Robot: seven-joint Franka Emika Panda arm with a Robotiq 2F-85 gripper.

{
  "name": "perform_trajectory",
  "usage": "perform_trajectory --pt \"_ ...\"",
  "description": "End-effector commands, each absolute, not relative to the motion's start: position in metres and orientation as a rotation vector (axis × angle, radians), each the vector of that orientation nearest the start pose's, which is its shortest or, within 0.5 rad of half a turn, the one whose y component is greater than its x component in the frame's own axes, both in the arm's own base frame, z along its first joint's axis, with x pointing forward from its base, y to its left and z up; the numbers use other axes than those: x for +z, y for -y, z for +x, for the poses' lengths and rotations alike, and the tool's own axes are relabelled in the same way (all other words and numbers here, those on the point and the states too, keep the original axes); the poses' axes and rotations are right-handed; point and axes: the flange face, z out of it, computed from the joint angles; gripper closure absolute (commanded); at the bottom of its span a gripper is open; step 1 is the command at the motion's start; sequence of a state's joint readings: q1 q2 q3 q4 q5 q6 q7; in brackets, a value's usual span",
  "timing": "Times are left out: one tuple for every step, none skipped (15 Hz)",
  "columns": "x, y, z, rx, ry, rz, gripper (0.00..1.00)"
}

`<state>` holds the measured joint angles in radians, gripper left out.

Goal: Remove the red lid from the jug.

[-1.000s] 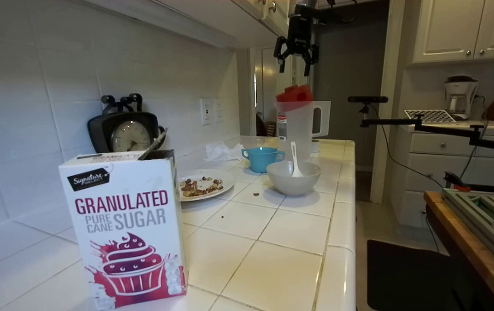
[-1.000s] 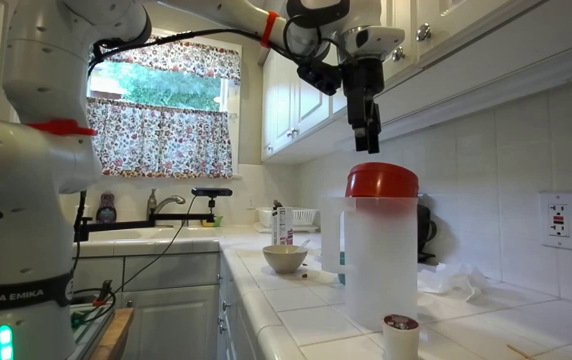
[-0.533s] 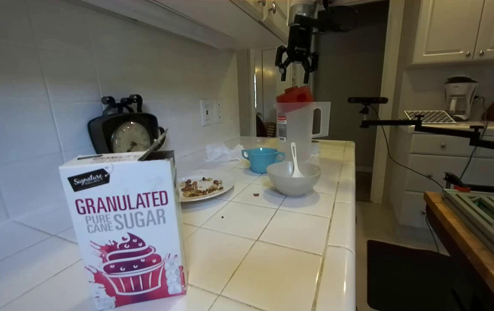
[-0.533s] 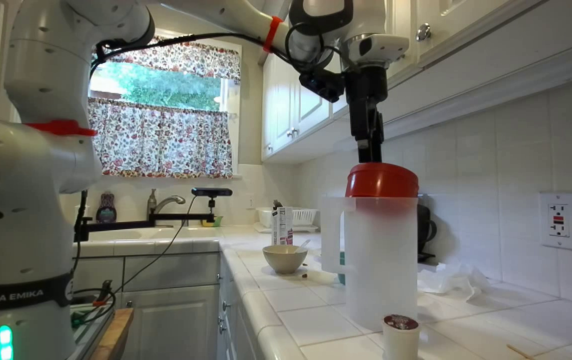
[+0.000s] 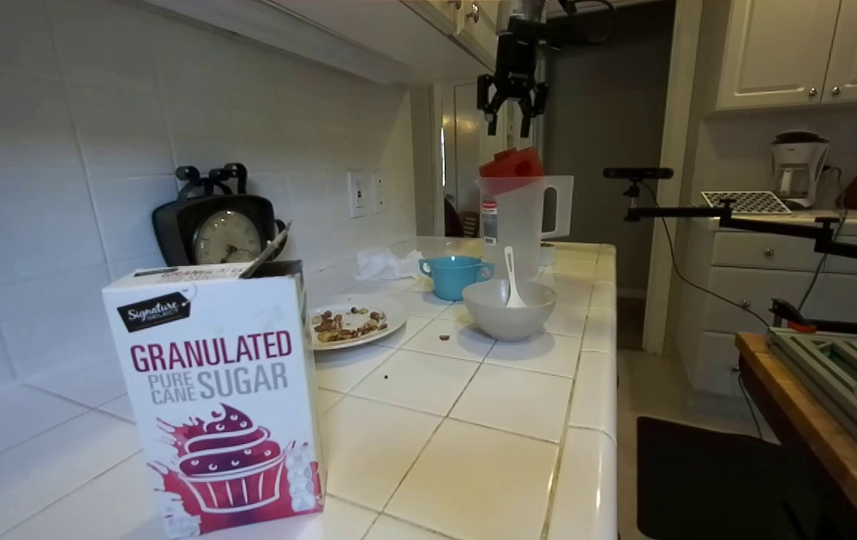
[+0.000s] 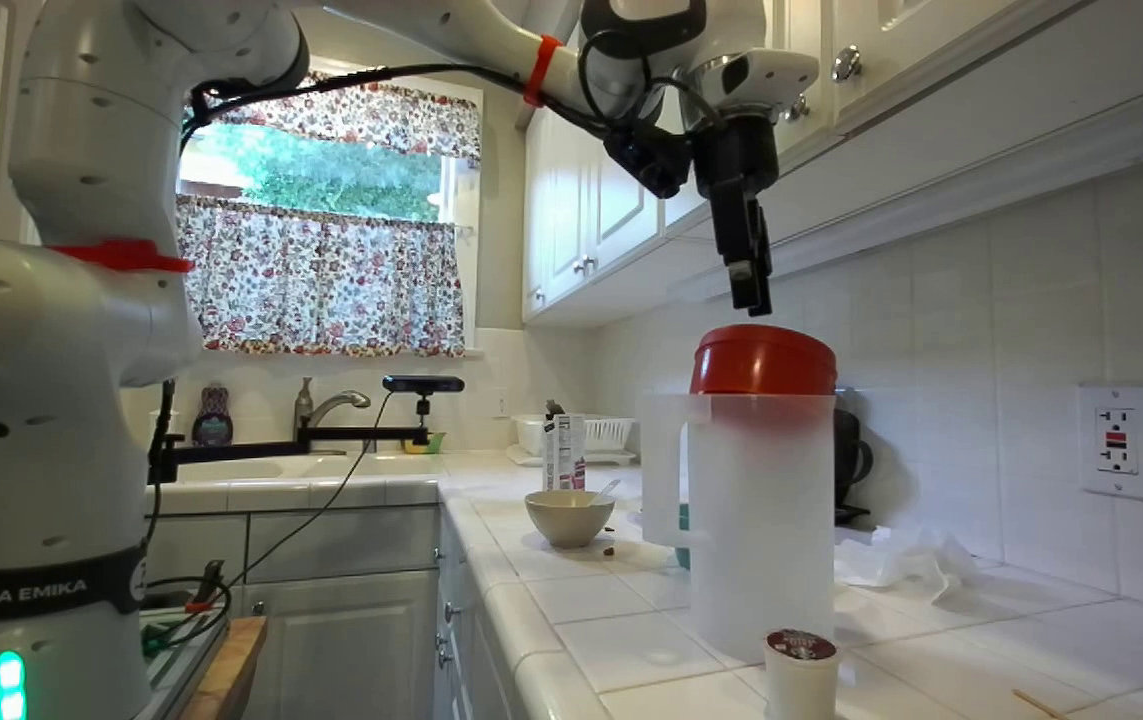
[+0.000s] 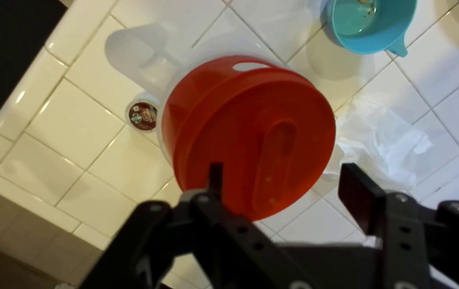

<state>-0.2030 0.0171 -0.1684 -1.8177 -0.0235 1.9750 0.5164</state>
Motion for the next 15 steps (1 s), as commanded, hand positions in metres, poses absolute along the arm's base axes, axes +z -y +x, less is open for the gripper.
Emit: perform_trajectory --pt "0.543 0.210 0.547 -0.270 -1.356 -2.940 0.24" --pt "0.542 0.208 0.548 -0.277 -1.345 -2.961 0.25" --pt "0.542 0.207 0.549 -0.281 -1.335 -2.976 0.24" --pt "0.540 0.205 0.549 -0.279 -1.327 -2.987 0.26" --pt "0.538 0.204 0.549 -0.278 -1.320 -2.992 0.27" --pt "0.536 0.203 0.550 -0.274 -1.316 -2.993 0.28" --pt "0.533 0.203 0.550 -0.269 -1.314 -2.993 0.29" --pt "0.530 0.203 0.550 -0.264 -1.315 -2.989 0.30" --pt "0.527 0.203 0.550 -0.254 -1.314 -2.987 0.30" --pt "0.523 0.203 0.551 -0.243 -1.312 -2.987 0.34" --pt "0.519 0.202 0.551 -0.231 -1.308 -2.988 0.34" --pt "0.514 0.202 0.552 -0.219 -1.308 -2.992 0.37" --pt "0.509 0.201 0.552 -0.207 -1.307 -2.994 0.36" --pt "0.505 0.200 0.553 -0.195 -1.305 -2.998 0.39" --pt "0.501 0.200 0.554 -0.183 -1.303 -3.001 0.37"
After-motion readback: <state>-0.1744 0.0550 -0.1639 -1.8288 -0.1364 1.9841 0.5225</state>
